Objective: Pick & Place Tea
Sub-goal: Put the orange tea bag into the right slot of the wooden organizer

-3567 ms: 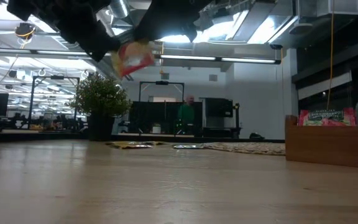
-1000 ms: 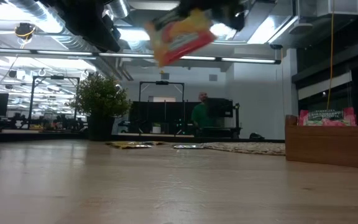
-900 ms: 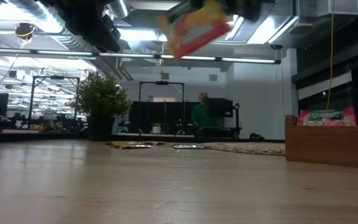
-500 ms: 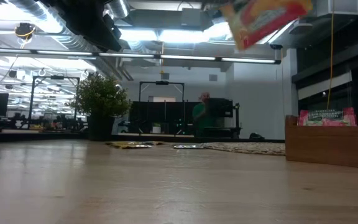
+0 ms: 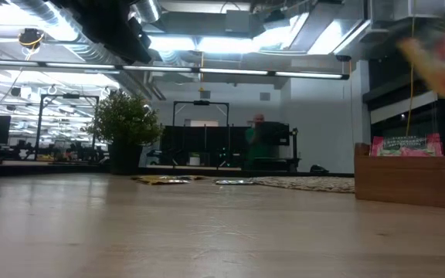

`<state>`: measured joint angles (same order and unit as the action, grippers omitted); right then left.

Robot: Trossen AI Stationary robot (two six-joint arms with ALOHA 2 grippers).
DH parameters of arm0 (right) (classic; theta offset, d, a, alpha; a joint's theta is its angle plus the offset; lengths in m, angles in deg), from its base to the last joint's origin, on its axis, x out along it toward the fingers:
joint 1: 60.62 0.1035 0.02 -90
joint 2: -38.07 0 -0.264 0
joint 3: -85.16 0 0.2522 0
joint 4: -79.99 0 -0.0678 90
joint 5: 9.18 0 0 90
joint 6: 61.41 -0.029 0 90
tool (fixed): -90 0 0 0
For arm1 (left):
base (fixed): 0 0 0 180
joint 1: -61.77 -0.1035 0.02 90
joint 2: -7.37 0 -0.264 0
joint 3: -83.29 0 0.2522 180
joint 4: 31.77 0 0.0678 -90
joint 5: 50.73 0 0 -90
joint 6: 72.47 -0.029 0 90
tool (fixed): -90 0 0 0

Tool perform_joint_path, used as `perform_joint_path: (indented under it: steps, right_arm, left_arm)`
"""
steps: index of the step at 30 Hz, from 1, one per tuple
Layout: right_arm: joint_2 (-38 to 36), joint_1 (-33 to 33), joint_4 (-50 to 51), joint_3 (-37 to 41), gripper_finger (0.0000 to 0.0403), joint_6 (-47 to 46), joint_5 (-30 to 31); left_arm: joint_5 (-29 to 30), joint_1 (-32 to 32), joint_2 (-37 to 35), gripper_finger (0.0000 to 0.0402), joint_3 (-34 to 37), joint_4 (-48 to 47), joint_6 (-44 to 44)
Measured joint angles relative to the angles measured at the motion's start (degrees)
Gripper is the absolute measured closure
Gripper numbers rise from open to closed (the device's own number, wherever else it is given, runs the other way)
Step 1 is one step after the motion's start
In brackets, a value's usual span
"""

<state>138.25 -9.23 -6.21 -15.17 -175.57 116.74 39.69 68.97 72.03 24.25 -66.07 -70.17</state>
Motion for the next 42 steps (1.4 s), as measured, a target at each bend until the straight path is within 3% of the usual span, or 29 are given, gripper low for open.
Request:
perform_joint_path:
  steps: [8, 15, 25, 35, 42]
  right_arm:
    - [0.0, 5.9, 9.8, 0.0, 0.04, -13.7, -13.8]
    - [0.0, 10.0, 9.9, 1.8, 0.0399, -18.1, -18.8]
    - [0.0, 10.3, 10.0, 10.1, 0.0396, -17.8, -17.7]
    - [0.0, 9.8, 9.9, 13.0, 0.0394, -18.6, -18.1]
    - [0.0, 9.6, 10.0, 13.0, 0.0375, -19.4, -24.8]
  left_arm:
    - [0.0, 0.0, 0.0, 0.039, 0.0, 4.2, -0.1]
    - [1.2, 0.0, 0.0, 0.0393, 0.0, 7.9, -0.1]
    - [7.5, 0.0, 0.0, 0.0393, 0.0, 12.2, -0.1]
    - [7.6, 0.0, 0.0, 0.0389, 0.0, 13.3, -0.1]
    - [7.6, 0.0, 0.0, 0.0395, 0.0, 13.3, -0.1]
